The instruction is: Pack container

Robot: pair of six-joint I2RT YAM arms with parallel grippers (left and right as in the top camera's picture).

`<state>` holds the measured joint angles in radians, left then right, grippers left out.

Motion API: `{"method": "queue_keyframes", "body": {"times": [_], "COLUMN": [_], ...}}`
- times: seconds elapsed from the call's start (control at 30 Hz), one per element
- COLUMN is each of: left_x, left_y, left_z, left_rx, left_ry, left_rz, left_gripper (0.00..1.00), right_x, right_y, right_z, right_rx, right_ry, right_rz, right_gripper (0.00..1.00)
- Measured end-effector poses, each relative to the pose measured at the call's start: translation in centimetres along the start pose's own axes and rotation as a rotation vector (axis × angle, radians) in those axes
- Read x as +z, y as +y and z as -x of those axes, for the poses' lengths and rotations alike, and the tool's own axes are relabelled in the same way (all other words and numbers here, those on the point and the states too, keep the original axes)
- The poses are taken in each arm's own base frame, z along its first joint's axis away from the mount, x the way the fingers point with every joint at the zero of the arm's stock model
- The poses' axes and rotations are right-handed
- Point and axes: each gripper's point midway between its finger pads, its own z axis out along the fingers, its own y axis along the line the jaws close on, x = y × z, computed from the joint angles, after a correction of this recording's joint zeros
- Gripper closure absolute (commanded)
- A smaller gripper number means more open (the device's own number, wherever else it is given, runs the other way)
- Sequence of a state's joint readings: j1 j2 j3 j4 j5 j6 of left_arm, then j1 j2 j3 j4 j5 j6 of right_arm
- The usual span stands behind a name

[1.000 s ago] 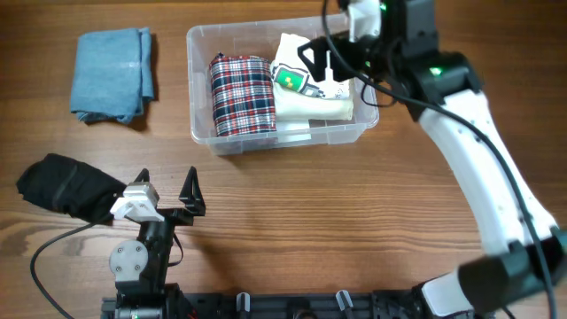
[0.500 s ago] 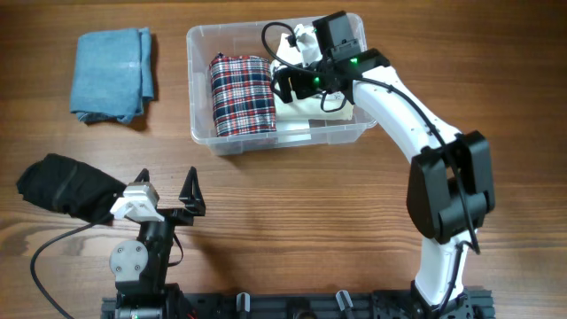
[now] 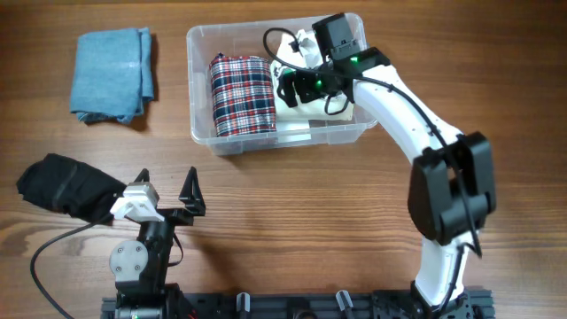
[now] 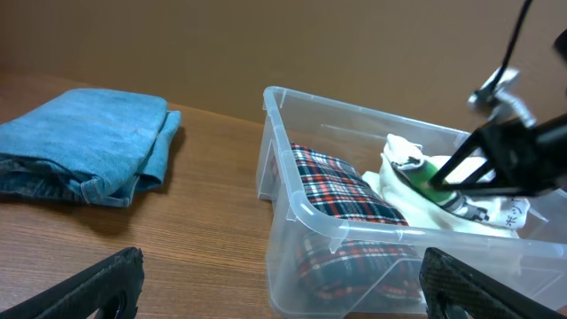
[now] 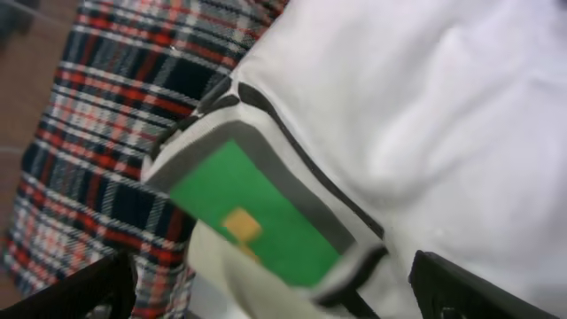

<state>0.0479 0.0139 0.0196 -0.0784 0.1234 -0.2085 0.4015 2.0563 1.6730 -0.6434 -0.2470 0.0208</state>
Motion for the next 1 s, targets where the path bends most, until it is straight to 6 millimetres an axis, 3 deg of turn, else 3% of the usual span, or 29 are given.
{"method": "queue_keyframes", "body": {"times": [0.1, 0.27, 0.33, 0.37, 0.4, 0.57, 0.7, 0.83, 1.0], "left_x": [0.0, 0.0, 0.0, 0.0, 0.0, 0.0, 0.0, 0.0, -0.1], "left_y": [0.0, 0.0, 0.0, 0.0, 0.0, 0.0, 0.0, 0.1, -1.6], "left_z": [0.0, 0.0, 0.0, 0.0, 0.0, 0.0, 0.0, 0.0, 1.6], "left_rx": [0.0, 0.0, 0.0, 0.0, 0.0, 0.0, 0.0, 0.0, -0.003], "left_ry": [0.0, 0.0, 0.0, 0.0, 0.0, 0.0, 0.0, -0.002, -0.059], "left_rz": [0.0, 0.0, 0.0, 0.0, 0.0, 0.0, 0.0, 0.007, -0.083], "left_gripper": [0.0, 0.0, 0.0, 0.0, 0.0, 0.0, 0.0, 0.0, 0.0], "right_x": [-4.6, -15.9, -19.7, -20.7, -22.1, -24.9, -27.2, -29.0, -29.6], "right_y": [1.0, 2.5, 0.8, -0.3, -2.9, -12.3, -17.6, -20.8, -21.6], "right_z": [2.5, 6.3, 6.3, 6.0, 5.2, 0.6, -3.3, -6.1, -6.7], "right_rx": [-0.025, -0.015, 0.101, 0.166, 0.299, 0.725, 0.951, 1.078, 1.111], "right_ry": [-0.103, -0.34, -0.4, -0.412, -0.422, -0.41, -0.399, -0.398, -0.407], "right_rz": [-0.01, -0.065, -0.143, -0.181, -0.255, -0.465, -0.576, -0.649, -0.665], "right_gripper": [0.0, 0.0, 0.0, 0.0, 0.0, 0.0, 0.0, 0.0, 0.0]}}
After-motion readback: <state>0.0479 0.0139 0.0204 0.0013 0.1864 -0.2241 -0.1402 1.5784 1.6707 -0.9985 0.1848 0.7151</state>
